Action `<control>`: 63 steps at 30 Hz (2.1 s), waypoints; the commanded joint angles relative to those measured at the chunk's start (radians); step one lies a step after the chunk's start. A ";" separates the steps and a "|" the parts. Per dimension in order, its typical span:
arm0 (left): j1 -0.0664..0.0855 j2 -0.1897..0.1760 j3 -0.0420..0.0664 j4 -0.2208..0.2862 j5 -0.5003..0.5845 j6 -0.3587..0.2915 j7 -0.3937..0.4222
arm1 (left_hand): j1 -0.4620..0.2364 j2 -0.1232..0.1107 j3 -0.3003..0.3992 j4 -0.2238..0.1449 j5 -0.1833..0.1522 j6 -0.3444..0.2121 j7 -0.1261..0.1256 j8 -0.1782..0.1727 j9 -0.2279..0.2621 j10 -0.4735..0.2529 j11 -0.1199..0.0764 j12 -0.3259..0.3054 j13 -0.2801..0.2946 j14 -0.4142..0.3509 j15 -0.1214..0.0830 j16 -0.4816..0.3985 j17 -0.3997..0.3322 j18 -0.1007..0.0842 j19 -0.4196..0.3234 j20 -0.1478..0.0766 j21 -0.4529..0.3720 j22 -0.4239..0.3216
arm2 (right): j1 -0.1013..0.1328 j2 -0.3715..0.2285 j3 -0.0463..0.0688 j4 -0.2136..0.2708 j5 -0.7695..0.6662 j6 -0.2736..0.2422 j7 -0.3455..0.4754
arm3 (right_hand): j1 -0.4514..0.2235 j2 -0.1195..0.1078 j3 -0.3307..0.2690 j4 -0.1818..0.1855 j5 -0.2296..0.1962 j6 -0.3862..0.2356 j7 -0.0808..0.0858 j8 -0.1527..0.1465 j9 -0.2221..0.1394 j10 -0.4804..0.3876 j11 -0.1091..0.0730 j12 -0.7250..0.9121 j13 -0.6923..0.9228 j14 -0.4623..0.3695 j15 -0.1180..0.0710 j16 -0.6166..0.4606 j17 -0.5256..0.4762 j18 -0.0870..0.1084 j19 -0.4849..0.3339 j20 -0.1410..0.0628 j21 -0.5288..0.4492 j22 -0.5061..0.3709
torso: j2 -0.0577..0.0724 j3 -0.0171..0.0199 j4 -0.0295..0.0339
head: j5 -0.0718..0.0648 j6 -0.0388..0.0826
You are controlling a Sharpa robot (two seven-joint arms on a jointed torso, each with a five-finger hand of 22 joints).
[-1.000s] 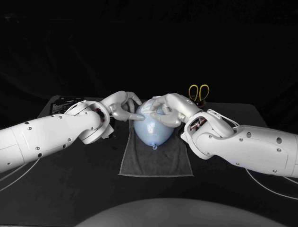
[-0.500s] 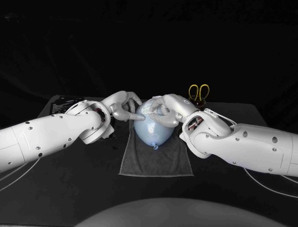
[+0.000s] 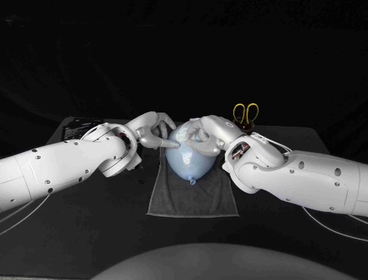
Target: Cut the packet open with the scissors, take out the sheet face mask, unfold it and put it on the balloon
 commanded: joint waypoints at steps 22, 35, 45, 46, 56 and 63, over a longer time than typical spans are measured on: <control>0.000 0.000 0.001 0.004 -0.004 0.013 -0.004 | 0.000 0.014 0.004 0.000 -0.002 -0.001 0.080 0.012 0.001 0.004 0.003 0.012 -0.002 0.007 0.003 0.005 0.000 0.016 0.003 0.003 -0.003 0.000 | 0.008 -0.040 0.009 0.066 0.189 -0.228 0.141 | 0.012 0.065 0.055 -0.006 -0.001 0.032 -0.031 0.078 0.046 0.056 -0.039 0.079 0.181 0.120 -0.050 0.004 0.263 -0.001 0.048 -0.036 0.064 0.216 | -0.001 0.0007 -0.0006 | 0.004 0.004; 0.000 0.004 0.001 0.001 -0.001 0.008 0.001 | 0.000 0.016 0.005 0.000 -0.002 0.000 0.080 0.014 0.001 0.005 0.002 0.013 -0.002 0.006 0.003 0.005 -0.002 0.016 0.003 0.003 -0.003 0.000 | 0.084 -0.043 0.017 0.025 0.409 -0.079 0.124 | 0.009 0.065 0.061 -0.008 -0.002 0.026 -0.030 0.083 0.050 0.055 -0.038 0.077 0.179 0.120 -0.050 0.004 0.263 0.000 0.045 -0.037 0.055 0.214 | -0.001 -0.0011 0.0000 | 0.001 0.015; 0.000 0.002 0.001 0.008 0.035 -0.031 0.044 | 0.003 0.040 0.017 -0.002 -0.002 0.027 0.075 0.038 -0.001 0.003 -0.001 0.012 -0.011 -0.003 0.000 0.003 -0.018 0.016 0.000 0.002 -0.003 -0.002 | 0.124 -0.025 0.017 -0.033 0.480 0.033 0.106 | 0.005 0.064 0.062 -0.006 -0.002 0.022 -0.030 0.086 0.052 0.054 -0.038 0.075 0.178 0.120 -0.050 0.004 0.263 0.002 0.043 -0.038 0.050 0.212 | 0.001 -0.0025 0.0002 | 0.001 0.018; 0.000 0.002 0.001 0.010 0.049 -0.040 0.057 | 0.005 0.050 0.022 -0.003 -0.002 0.039 0.074 0.043 -0.003 0.004 -0.002 0.012 -0.014 -0.007 -0.001 0.002 -0.025 0.016 -0.001 0.001 -0.004 -0.003 | 0.126 -0.025 0.017 -0.036 0.484 0.038 0.104 | 0.004 0.064 0.062 -0.006 -0.002 0.022 -0.030 0.087 0.052 0.054 -0.037 0.074 0.177 0.120 -0.050 0.004 0.263 0.002 0.043 -0.038 0.049 0.212 | 0.001 -0.0023 0.0001 | 0.002 0.019; 0.001 -0.014 0.007 0.040 0.236 -0.104 0.160 | 0.022 0.151 0.083 -0.003 -0.002 0.230 0.057 0.023 -0.060 0.042 -0.022 -0.027 -0.064 -0.033 -0.019 -0.025 -0.091 0.017 0.001 -0.015 -0.025 -0.021 | 0.137 -0.021 0.017 -0.052 0.540 0.056 0.104 | 0.004 0.064 0.063 -0.007 -0.001 0.021 -0.030 0.088 0.053 0.054 -0.038 0.076 0.179 0.120 -0.050 0.004 0.263 0.002 0.042 -0.038 0.048 0.212 | -0.001 -0.0013 -0.0009 | 0.000 0.025; 0.005 -0.047 0.014 0.064 0.349 -0.063 0.134 | 0.008 0.162 0.118 -0.002 -0.001 0.300 0.033 0.010 -0.089 0.138 -0.048 -0.034 -0.089 0.111 -0.045 0.024 0.120 -0.005 0.131 -0.041 0.079 0.109 | 0.138 -0.021 0.017 -0.055 0.569 0.049 0.113 | 0.004 0.064 0.065 -0.007 -0.001 0.021 -0.030 0.089 0.054 0.055 -0.038 0.076 0.179 0.120 -0.050 0.004 0.263 0.002 0.042 -0.038 0.047 0.212 | -0.001 0.0014 0.0000 | -0.001 0.030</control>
